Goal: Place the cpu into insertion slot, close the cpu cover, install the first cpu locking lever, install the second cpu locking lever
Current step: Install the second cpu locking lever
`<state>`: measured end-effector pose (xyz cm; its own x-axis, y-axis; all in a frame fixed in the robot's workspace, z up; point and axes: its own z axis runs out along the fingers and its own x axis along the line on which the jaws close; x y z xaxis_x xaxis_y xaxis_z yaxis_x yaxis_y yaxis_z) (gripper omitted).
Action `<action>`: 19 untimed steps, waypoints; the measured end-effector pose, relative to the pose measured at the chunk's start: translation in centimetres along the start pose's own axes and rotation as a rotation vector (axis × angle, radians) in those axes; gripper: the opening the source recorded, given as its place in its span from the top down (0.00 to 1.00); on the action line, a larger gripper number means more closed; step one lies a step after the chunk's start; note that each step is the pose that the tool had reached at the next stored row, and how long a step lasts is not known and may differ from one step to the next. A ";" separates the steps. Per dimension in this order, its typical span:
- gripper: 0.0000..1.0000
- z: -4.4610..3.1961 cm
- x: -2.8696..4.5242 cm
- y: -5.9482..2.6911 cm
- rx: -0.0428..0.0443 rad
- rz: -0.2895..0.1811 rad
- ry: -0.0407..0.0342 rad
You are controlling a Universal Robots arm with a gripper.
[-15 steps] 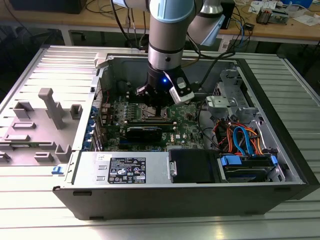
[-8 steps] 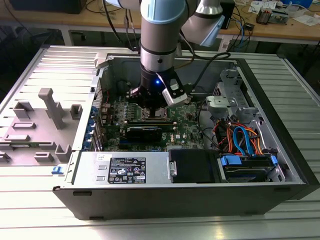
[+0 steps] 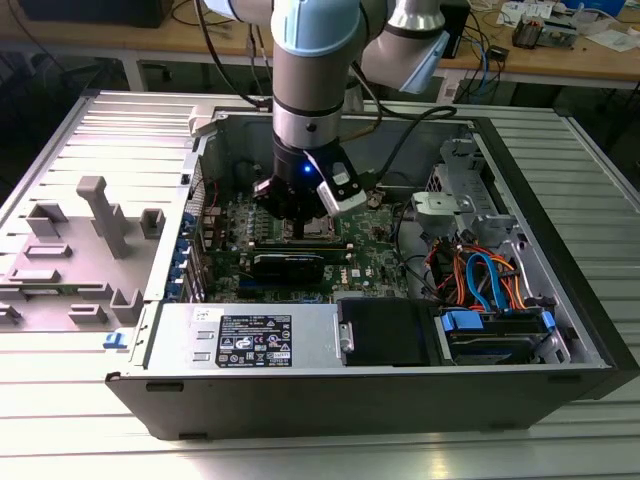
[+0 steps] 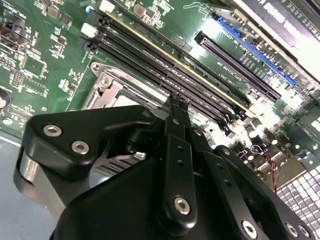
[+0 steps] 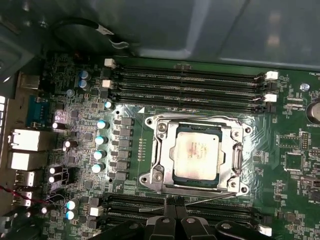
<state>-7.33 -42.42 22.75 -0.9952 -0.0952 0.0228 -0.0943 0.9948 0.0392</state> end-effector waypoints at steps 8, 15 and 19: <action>0.89 0.32 0.85 -0.14 -0.0002 -0.013 0.0005; 0.89 0.32 0.85 -0.14 -0.0001 -0.014 0.0005; 0.89 0.32 0.85 -0.14 -0.0001 -0.014 0.0006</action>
<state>-8.17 -42.62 22.45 -0.9937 -0.1094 0.0228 -0.1085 0.9933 0.0396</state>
